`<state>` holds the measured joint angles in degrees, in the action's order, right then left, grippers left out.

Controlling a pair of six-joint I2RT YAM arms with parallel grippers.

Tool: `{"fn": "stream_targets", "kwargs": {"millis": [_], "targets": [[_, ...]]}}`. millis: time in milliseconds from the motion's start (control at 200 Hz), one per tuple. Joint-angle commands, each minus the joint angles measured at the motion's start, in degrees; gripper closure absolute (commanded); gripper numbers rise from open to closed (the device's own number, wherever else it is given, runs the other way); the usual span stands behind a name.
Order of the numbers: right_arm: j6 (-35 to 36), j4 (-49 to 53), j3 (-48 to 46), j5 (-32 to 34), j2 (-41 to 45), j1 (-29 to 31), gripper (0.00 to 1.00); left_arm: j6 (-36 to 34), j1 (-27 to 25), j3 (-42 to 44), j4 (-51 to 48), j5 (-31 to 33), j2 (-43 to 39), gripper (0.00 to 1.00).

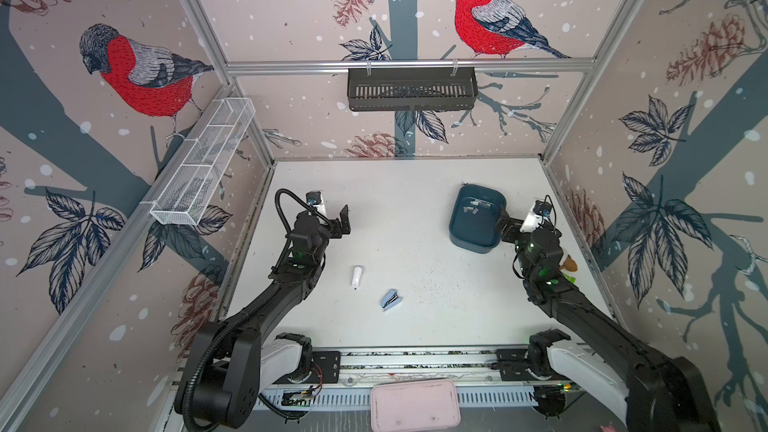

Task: Load the staples into the stapler

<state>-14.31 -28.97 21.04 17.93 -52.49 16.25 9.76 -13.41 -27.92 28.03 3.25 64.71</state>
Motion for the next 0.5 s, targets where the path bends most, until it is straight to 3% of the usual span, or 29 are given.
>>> {"fn": "stream_targets", "kwargs": {"millis": [0,260,490], "targets": [[-3.95,7.50,1.69,1.52,1.60,2.99,0.00,3.54,-4.00,-1.41,-6.91,-0.03,-2.72,0.02],[-8.82,16.70,3.85,3.33,2.34,13.73,0.00,6.27,-13.13,-3.89,-17.15,0.09,-8.73,0.02],[-11.20,23.87,2.49,1.04,8.54,21.27,0.00,7.06,-19.42,-2.93,-24.97,-2.08,-13.46,0.02]]}}
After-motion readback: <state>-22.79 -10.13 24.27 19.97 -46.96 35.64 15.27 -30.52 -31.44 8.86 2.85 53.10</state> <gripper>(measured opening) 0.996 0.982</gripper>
